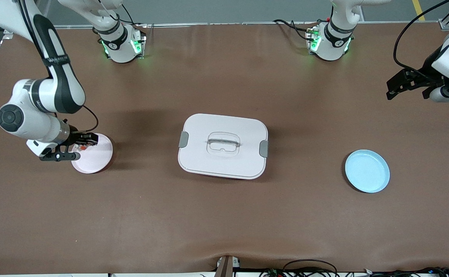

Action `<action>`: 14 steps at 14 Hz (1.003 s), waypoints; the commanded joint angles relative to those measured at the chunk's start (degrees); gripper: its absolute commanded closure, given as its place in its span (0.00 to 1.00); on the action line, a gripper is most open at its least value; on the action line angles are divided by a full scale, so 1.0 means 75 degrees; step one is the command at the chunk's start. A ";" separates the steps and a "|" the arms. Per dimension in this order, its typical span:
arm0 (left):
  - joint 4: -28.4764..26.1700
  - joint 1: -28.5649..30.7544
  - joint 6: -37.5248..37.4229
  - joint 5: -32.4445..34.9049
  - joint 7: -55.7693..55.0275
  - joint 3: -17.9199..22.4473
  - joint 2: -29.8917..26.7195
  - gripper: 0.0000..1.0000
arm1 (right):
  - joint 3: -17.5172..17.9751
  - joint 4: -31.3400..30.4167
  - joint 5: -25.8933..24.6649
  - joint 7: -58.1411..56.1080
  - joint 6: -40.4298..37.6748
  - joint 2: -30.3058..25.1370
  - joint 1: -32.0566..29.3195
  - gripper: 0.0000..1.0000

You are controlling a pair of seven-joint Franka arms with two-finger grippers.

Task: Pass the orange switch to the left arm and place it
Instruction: 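Lift the switch with the right gripper and carry it above the box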

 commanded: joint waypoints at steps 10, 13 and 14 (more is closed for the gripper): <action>0.0096 -0.0040 0.0123 -0.0087 0.0068 -0.0031 0.0104 0.00 | 0.0003 0.2012 0.3017 0.5559 -0.3392 -0.0650 0.2601 0.68; 0.0108 -0.0051 0.0204 -0.0087 0.0057 -0.0031 0.0187 0.00 | -0.0009 0.2926 0.3916 0.7647 -0.3369 -0.0533 0.3598 0.68; 0.0096 -0.0040 0.0205 -0.0087 0.0068 -0.0043 0.0198 0.00 | -0.0009 0.3219 0.4256 0.8175 -0.3288 -0.0382 0.3786 0.68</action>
